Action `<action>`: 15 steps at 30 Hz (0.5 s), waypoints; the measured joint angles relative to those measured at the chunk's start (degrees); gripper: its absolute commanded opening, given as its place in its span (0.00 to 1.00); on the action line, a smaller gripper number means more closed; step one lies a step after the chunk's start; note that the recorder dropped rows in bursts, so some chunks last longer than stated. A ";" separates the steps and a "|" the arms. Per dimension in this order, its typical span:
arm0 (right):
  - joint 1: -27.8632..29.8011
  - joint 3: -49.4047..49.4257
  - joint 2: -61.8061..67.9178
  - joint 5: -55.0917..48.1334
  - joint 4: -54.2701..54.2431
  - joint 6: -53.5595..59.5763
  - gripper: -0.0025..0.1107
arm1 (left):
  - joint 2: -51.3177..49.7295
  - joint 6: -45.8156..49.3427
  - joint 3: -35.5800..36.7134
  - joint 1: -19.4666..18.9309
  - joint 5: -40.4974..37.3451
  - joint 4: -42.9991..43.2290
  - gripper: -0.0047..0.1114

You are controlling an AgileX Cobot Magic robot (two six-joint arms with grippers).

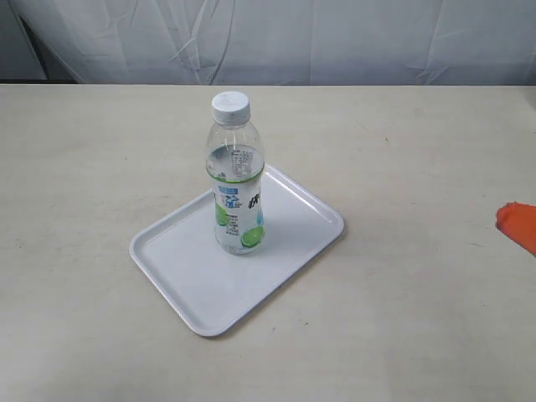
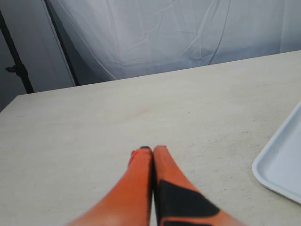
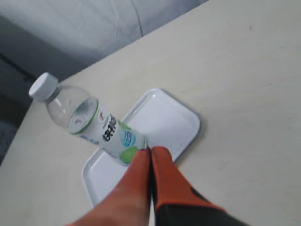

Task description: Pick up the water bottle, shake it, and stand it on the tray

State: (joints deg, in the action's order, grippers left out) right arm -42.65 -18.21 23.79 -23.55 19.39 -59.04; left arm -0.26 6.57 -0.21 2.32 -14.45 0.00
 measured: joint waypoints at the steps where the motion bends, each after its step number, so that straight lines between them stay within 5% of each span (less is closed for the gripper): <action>1: 2.27 1.80 -2.01 0.98 -1.10 0.00 0.04 | 0.00 0.00 0.00 0.00 0.00 0.00 0.04; 15: 26.35 14.43 -22.80 -1.37 -25.59 17.58 0.04 | 0.00 0.00 0.00 0.00 0.00 0.00 0.04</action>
State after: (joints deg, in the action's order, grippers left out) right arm -16.30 -3.78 0.99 -24.92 -6.20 -41.46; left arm -0.26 6.57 -0.21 2.32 -14.45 0.00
